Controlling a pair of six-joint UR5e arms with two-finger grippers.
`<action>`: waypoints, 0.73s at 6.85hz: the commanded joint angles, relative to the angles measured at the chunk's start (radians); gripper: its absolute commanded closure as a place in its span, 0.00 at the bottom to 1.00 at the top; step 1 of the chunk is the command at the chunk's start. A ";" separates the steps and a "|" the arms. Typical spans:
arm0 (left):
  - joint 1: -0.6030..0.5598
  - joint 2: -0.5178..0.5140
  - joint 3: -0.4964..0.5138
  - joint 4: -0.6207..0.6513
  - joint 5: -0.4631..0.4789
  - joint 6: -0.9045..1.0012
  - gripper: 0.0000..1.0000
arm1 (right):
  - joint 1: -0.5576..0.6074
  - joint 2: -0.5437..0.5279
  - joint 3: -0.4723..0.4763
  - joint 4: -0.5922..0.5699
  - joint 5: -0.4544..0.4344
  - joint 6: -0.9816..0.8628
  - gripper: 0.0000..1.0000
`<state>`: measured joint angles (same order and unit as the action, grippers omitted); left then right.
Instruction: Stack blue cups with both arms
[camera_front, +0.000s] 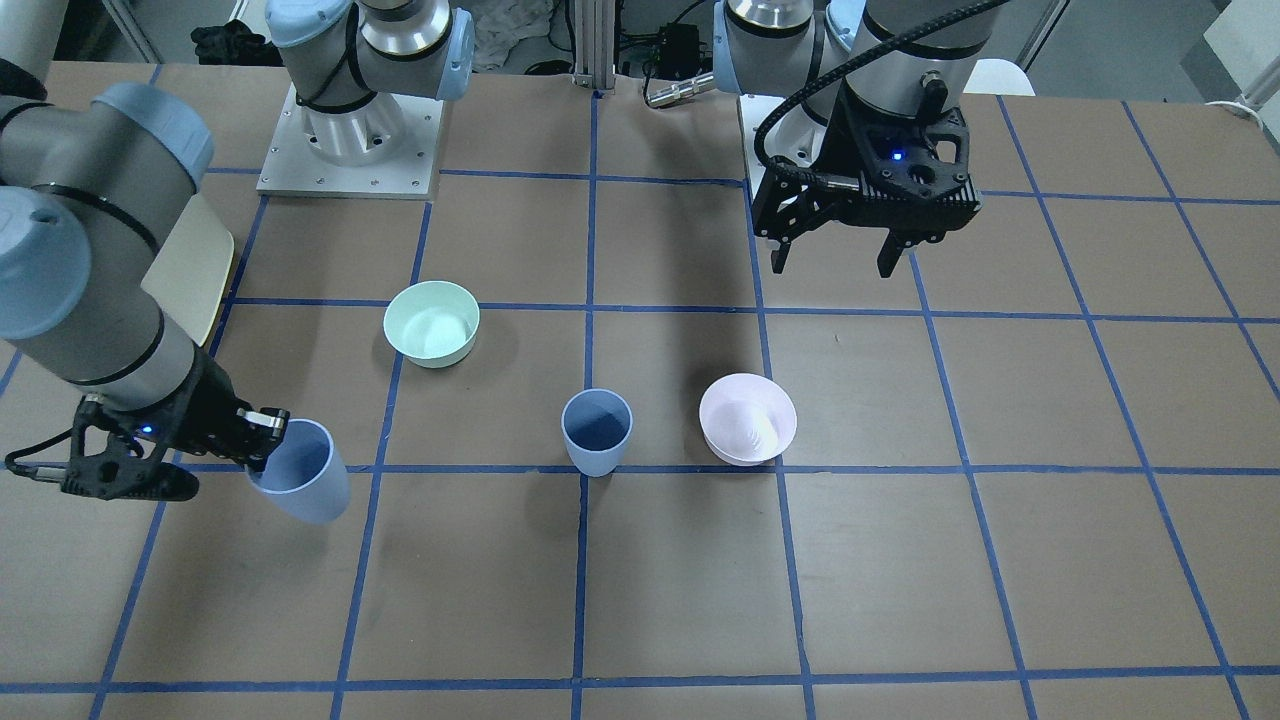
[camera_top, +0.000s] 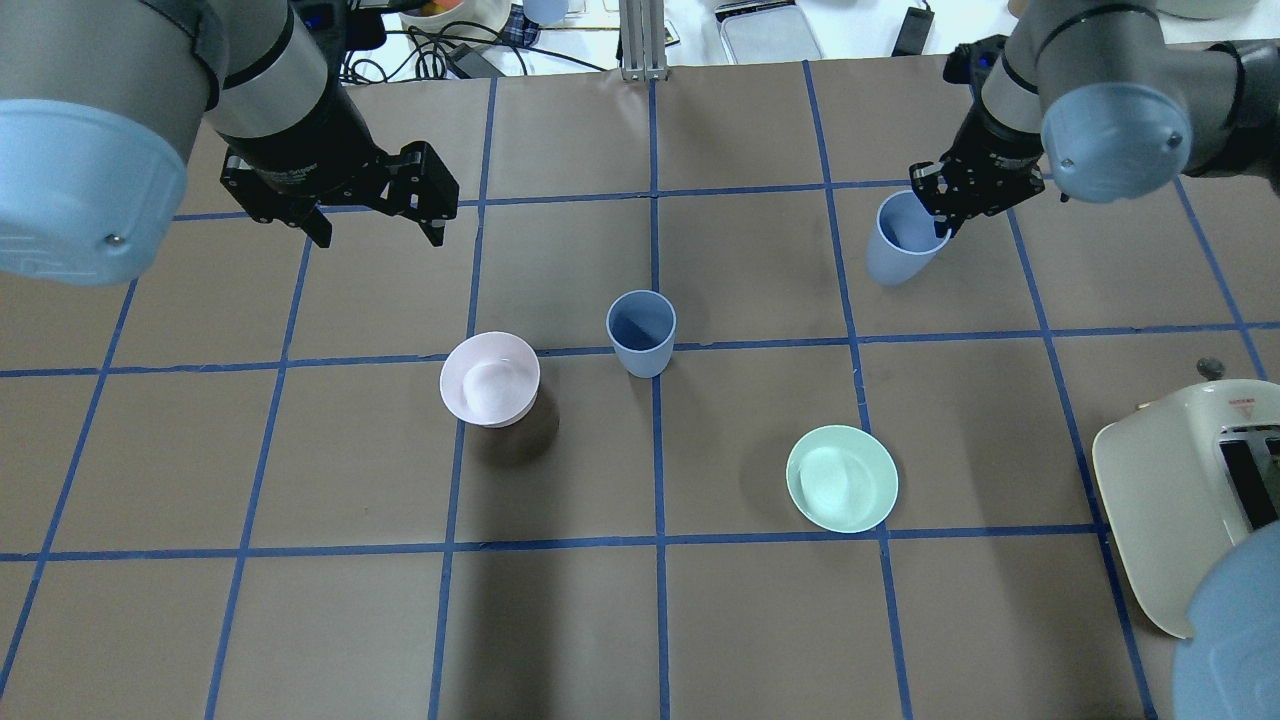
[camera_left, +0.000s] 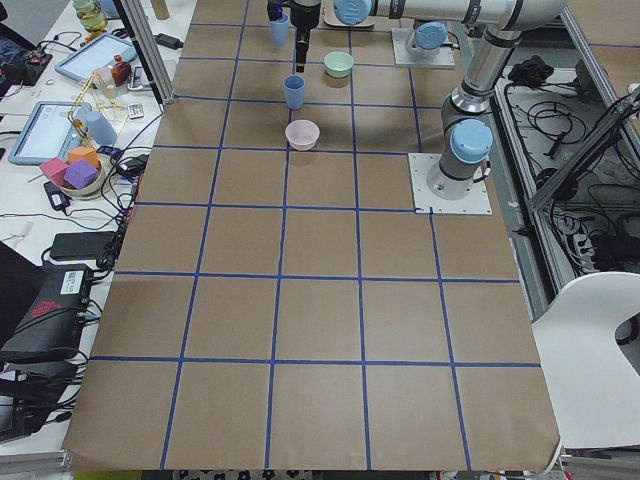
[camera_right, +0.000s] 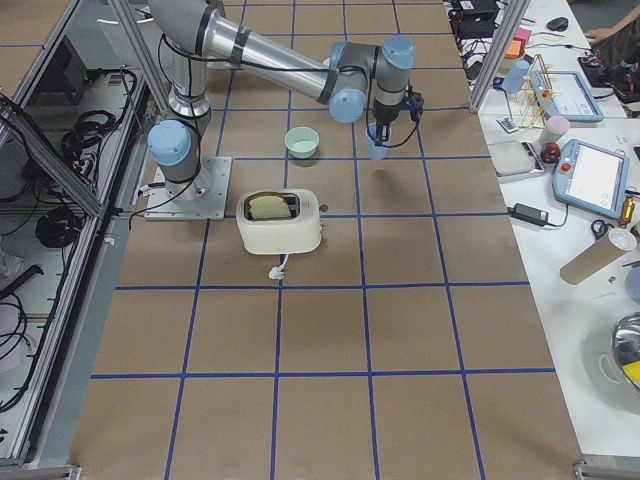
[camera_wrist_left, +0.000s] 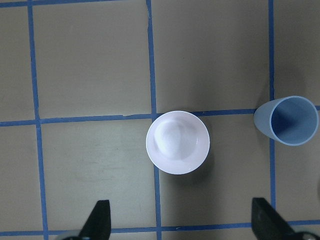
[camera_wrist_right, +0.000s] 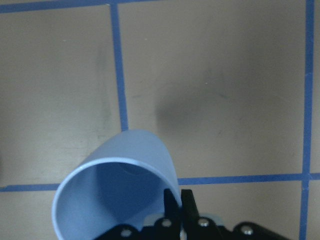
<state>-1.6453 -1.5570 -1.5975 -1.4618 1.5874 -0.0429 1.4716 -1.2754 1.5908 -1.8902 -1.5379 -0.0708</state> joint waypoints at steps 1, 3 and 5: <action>-0.001 0.000 0.001 0.000 0.000 0.000 0.00 | 0.183 -0.013 -0.119 0.149 0.001 0.150 1.00; 0.001 0.005 -0.002 0.000 0.002 0.000 0.00 | 0.356 -0.007 -0.127 0.143 0.005 0.322 1.00; -0.001 0.006 -0.004 -0.002 0.002 0.000 0.00 | 0.432 -0.001 -0.118 0.145 0.030 0.380 1.00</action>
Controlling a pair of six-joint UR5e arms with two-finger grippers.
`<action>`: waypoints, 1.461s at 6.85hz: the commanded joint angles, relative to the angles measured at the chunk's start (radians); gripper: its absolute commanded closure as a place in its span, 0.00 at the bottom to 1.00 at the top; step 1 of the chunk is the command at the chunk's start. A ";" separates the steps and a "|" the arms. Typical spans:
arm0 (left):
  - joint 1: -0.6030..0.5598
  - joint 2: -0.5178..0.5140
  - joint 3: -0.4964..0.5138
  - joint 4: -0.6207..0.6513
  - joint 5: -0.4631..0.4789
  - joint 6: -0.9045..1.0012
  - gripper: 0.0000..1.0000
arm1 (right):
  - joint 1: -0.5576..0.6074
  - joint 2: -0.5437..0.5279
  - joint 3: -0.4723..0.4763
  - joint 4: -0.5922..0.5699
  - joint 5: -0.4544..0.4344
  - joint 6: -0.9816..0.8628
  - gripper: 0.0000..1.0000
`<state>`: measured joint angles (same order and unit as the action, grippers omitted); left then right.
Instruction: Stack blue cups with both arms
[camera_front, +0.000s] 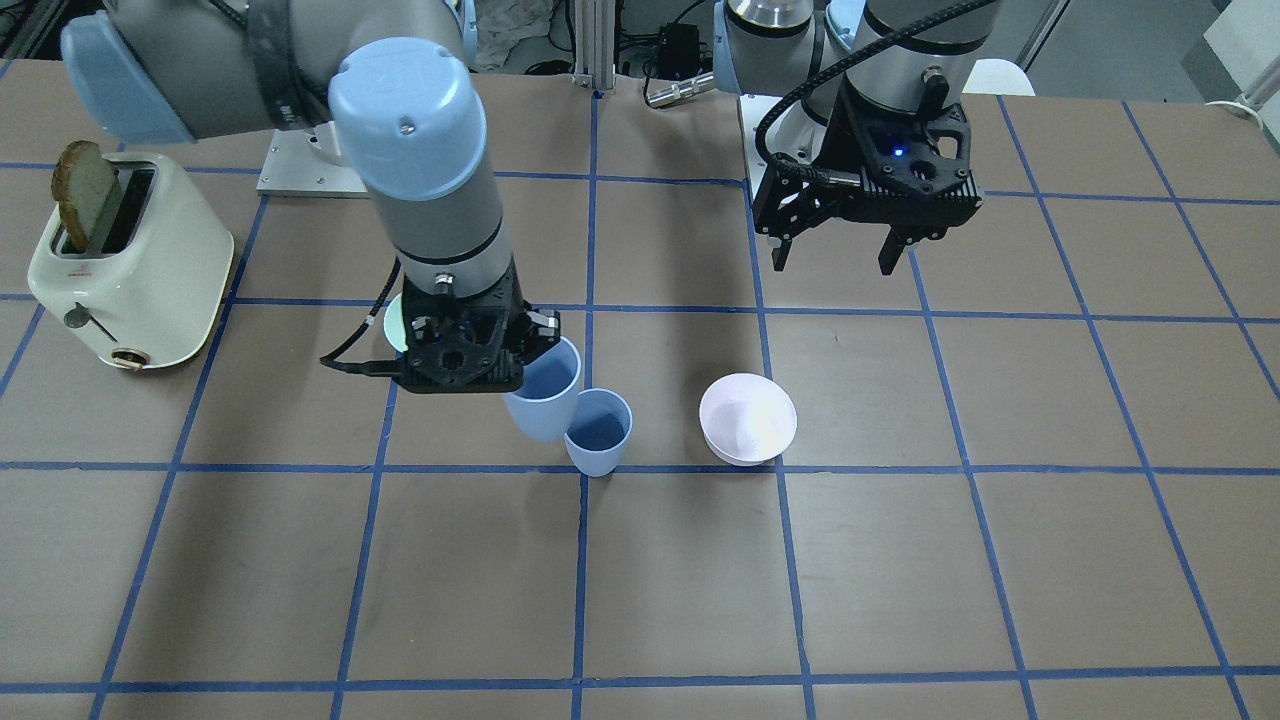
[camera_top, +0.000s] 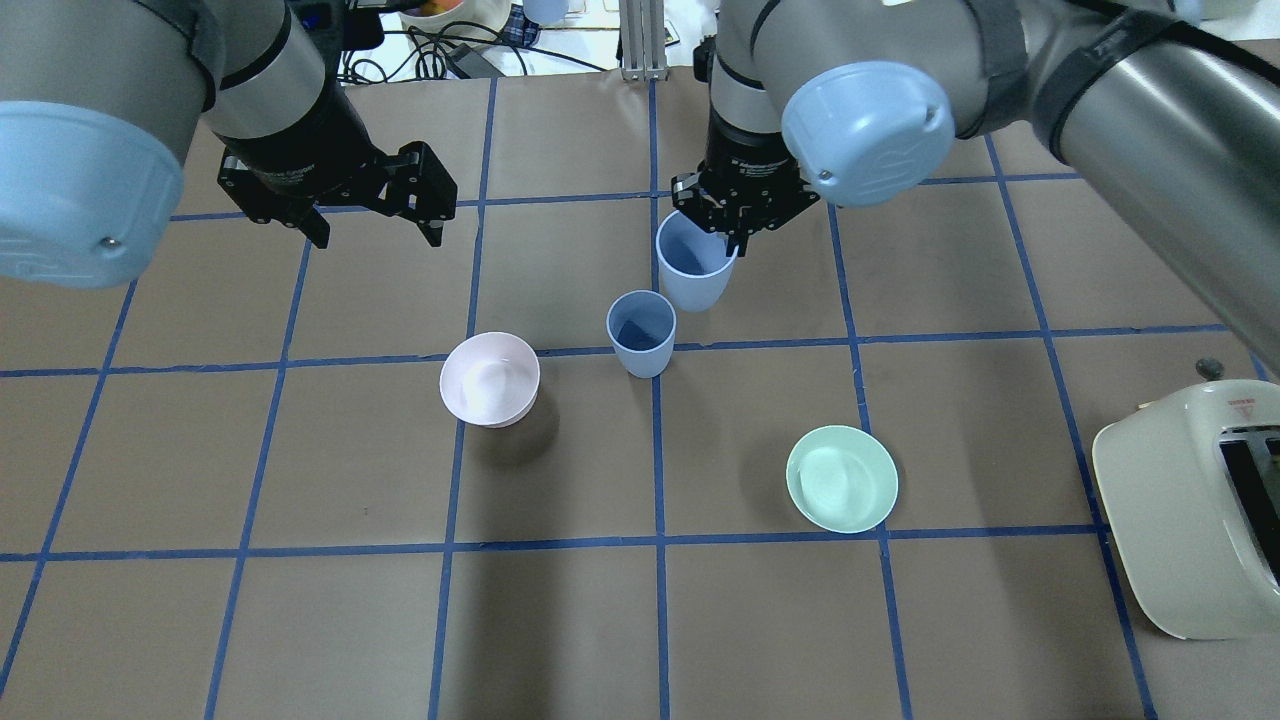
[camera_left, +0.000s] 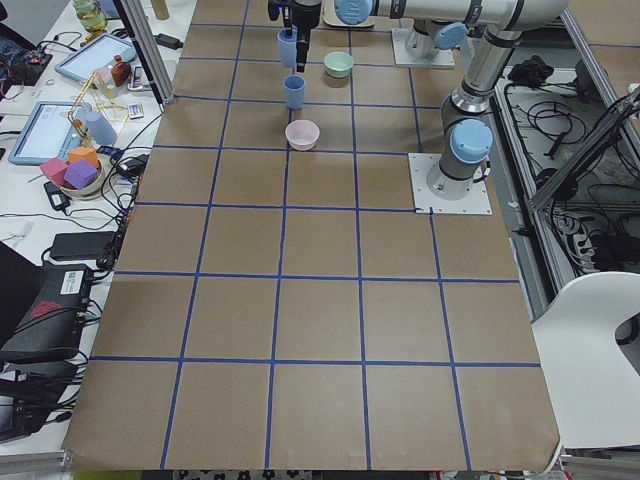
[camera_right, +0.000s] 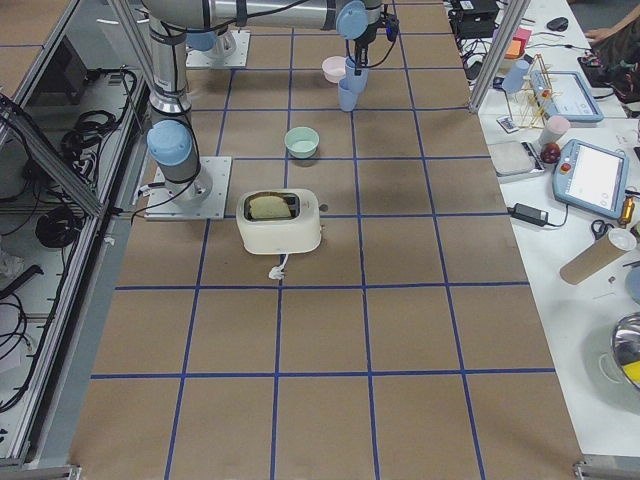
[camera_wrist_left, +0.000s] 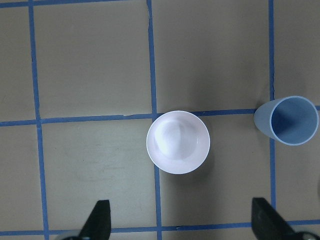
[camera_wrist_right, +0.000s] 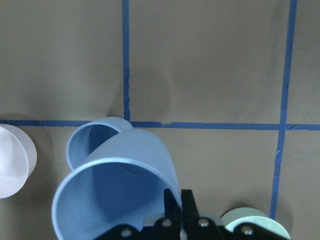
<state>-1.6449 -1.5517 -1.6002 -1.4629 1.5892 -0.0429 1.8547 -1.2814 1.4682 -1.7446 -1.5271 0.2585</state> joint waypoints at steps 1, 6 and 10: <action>-0.001 0.002 -0.001 0.000 0.000 0.002 0.00 | 0.060 0.026 0.003 -0.004 0.010 0.054 1.00; 0.000 0.002 -0.003 0.000 0.000 0.002 0.00 | 0.061 0.062 0.015 -0.065 0.007 0.056 1.00; 0.004 0.007 -0.007 -0.002 0.000 0.005 0.00 | 0.058 0.102 0.017 -0.065 0.008 0.059 0.20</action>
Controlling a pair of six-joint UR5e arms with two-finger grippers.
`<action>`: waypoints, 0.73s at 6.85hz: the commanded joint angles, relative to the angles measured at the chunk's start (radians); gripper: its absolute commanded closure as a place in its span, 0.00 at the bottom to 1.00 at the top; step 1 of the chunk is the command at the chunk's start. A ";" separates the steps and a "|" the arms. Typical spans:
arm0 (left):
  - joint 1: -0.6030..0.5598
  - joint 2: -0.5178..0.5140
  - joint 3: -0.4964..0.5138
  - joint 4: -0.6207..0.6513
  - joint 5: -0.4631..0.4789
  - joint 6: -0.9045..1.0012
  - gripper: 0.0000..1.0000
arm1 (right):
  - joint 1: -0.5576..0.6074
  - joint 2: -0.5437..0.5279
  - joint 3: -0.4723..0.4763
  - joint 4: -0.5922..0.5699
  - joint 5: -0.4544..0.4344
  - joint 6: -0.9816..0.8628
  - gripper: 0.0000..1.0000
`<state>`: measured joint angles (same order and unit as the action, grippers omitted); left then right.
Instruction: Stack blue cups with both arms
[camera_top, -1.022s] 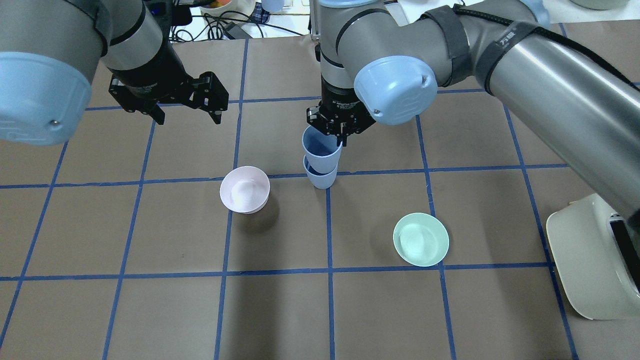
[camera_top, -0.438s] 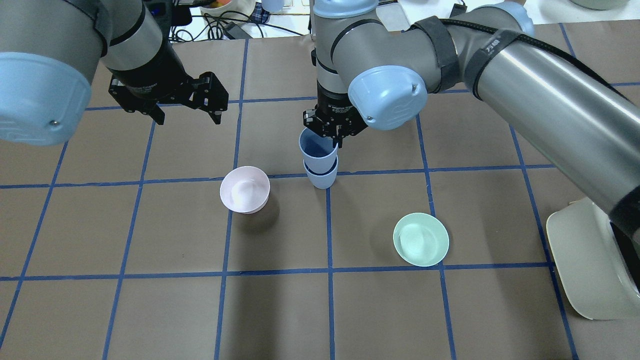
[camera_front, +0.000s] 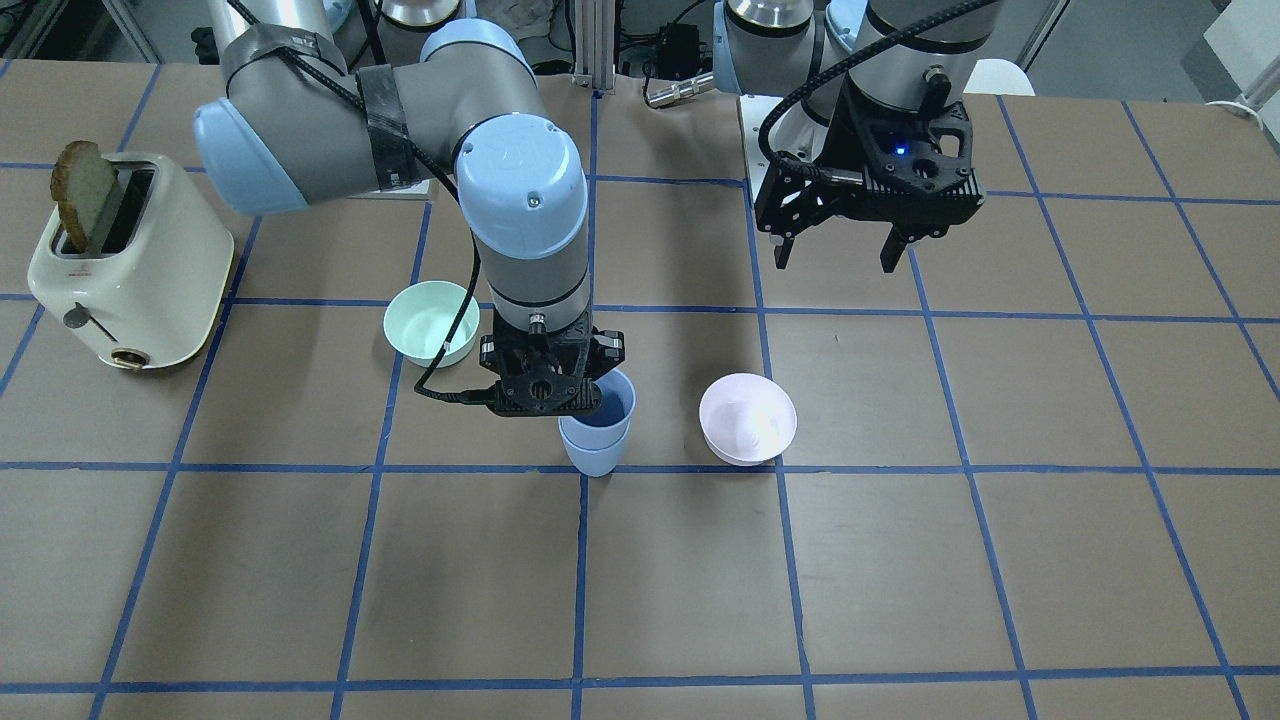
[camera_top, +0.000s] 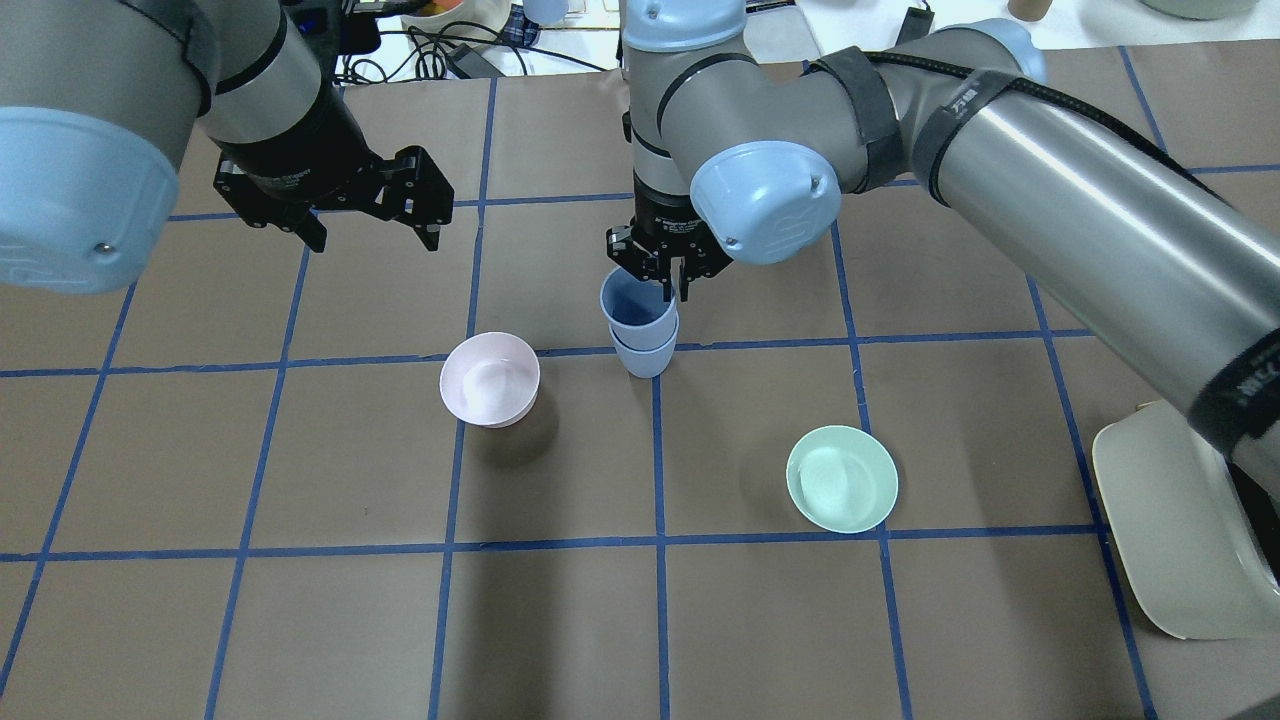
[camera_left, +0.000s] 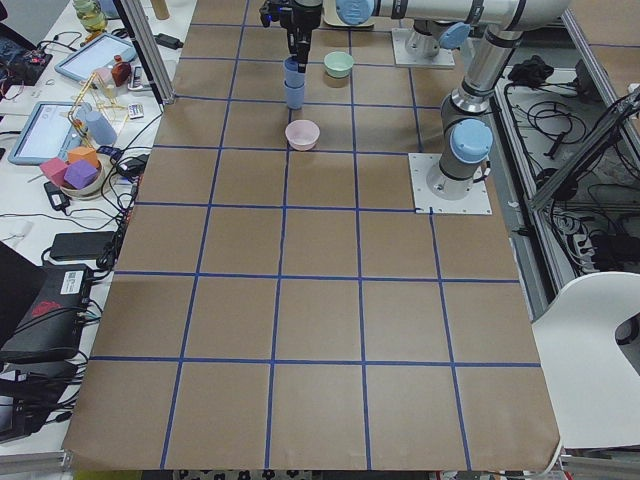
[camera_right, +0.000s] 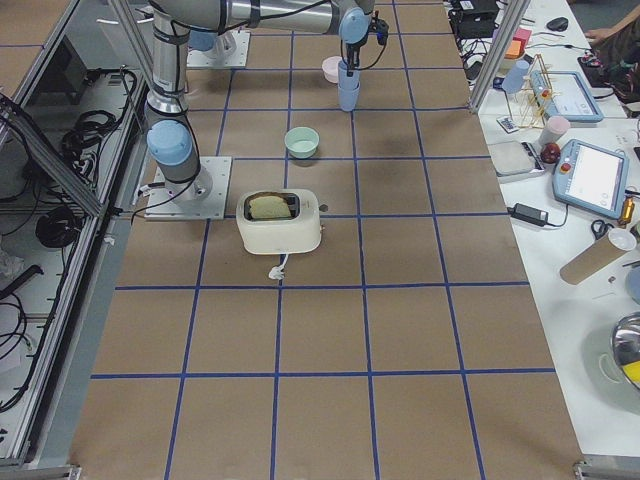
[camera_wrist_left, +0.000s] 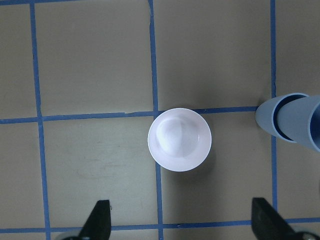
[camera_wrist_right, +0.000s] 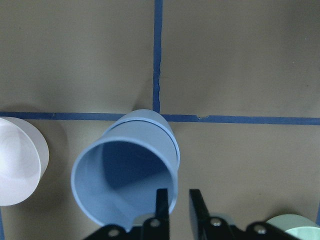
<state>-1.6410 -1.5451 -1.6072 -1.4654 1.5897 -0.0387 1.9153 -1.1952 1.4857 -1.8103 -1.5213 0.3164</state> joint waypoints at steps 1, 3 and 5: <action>-0.002 0.000 0.000 0.000 0.001 0.000 0.00 | -0.022 0.009 -0.022 0.000 0.010 0.000 0.00; -0.003 0.000 0.001 0.000 0.000 0.000 0.00 | -0.143 -0.018 -0.108 0.131 0.000 -0.031 0.00; -0.002 0.000 -0.002 0.000 0.001 0.002 0.00 | -0.287 -0.142 -0.111 0.265 -0.006 -0.205 0.00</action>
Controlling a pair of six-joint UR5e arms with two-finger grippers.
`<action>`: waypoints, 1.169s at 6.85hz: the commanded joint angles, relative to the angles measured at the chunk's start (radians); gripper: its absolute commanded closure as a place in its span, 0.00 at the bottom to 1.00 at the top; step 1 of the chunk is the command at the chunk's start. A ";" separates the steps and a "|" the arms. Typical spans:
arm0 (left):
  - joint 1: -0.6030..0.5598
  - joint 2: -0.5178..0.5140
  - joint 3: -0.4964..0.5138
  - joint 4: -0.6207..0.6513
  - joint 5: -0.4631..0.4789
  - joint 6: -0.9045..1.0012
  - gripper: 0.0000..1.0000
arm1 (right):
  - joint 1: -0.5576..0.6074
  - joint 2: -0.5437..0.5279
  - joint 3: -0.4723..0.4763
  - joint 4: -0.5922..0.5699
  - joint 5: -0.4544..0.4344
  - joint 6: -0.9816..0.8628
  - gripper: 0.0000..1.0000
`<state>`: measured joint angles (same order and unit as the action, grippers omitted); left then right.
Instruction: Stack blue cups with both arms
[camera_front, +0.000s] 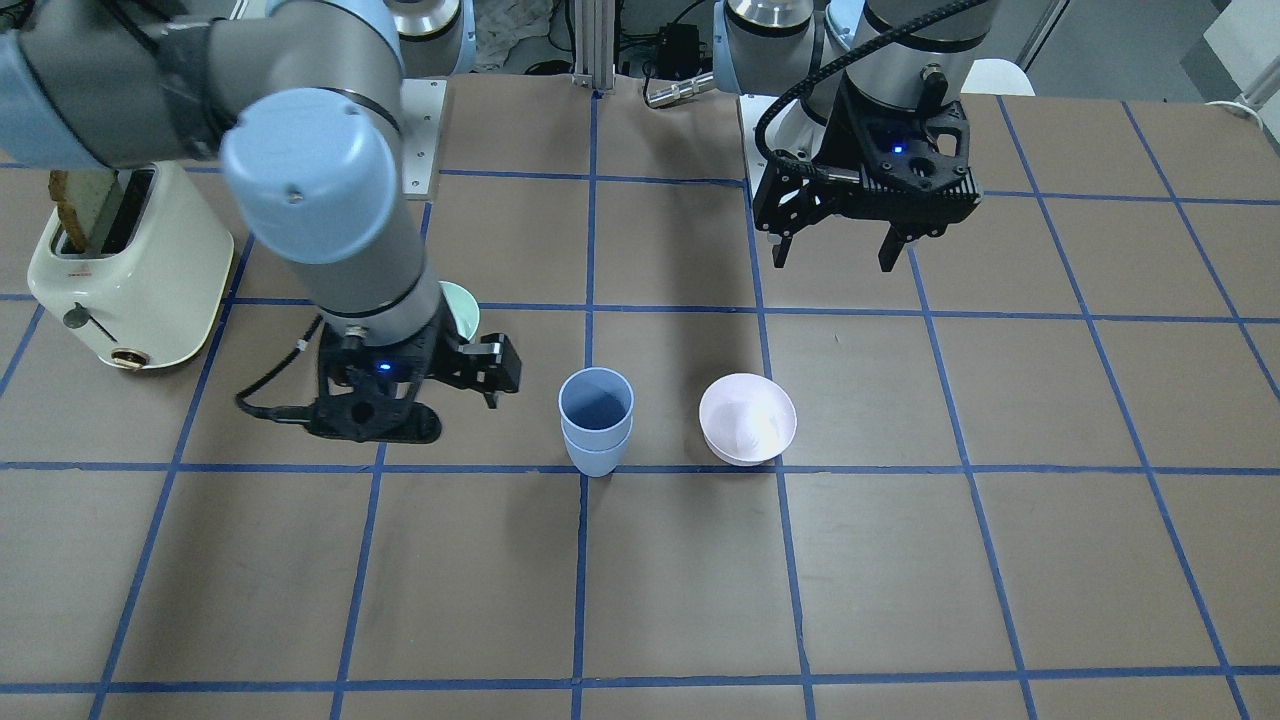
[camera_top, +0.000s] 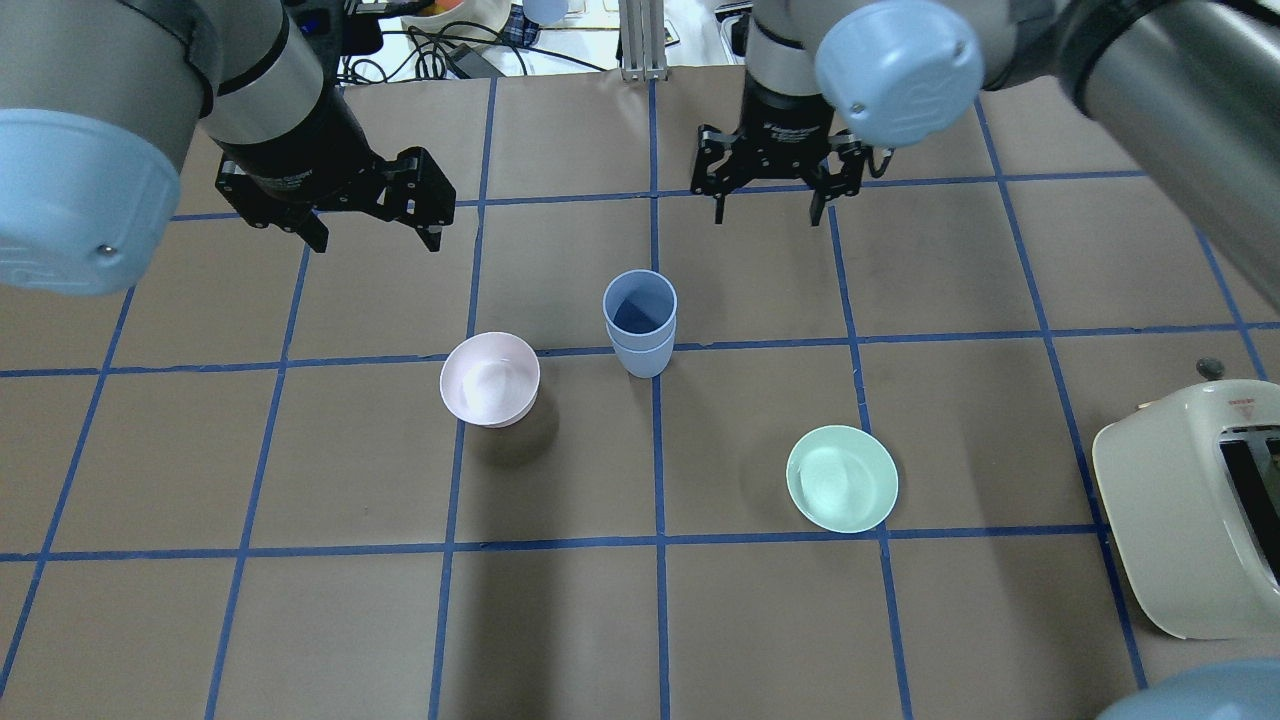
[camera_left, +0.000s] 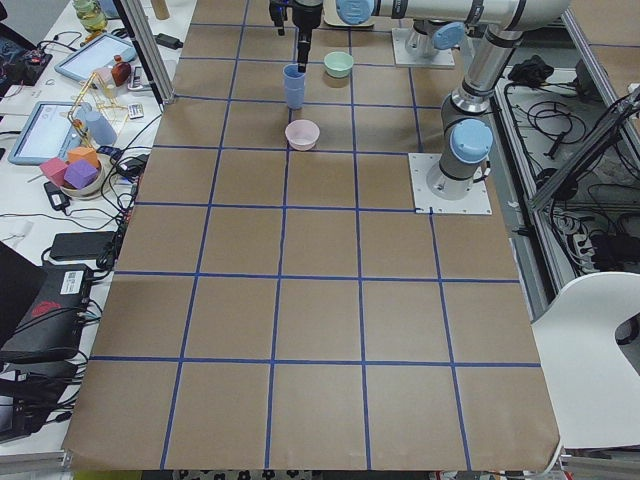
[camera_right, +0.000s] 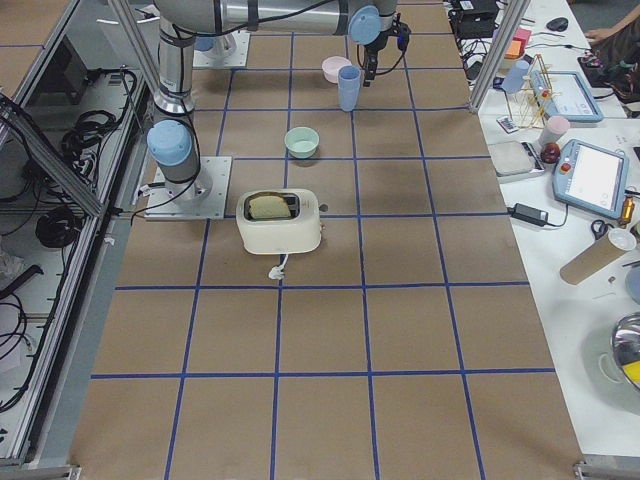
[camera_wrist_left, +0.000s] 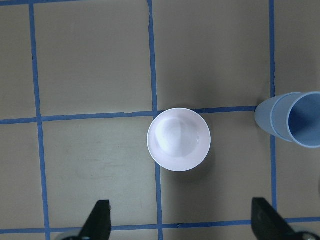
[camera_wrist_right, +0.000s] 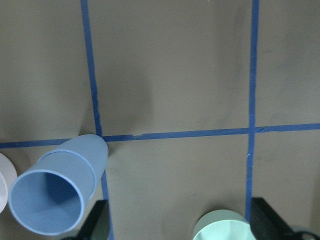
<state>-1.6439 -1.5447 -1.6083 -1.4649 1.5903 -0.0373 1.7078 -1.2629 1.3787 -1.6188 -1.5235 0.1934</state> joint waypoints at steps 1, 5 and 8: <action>0.004 0.000 -0.002 0.000 0.000 0.002 0.00 | -0.112 -0.146 -0.001 0.162 -0.053 -0.192 0.00; 0.003 0.000 -0.002 0.000 0.000 0.002 0.00 | -0.185 -0.225 0.074 0.131 -0.066 -0.264 0.00; 0.003 0.006 0.008 -0.012 0.000 0.004 0.00 | -0.181 -0.245 0.072 0.128 -0.081 -0.275 0.00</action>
<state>-1.6424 -1.5425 -1.6083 -1.4678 1.5907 -0.0349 1.5254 -1.5027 1.4507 -1.4890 -1.6025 -0.0782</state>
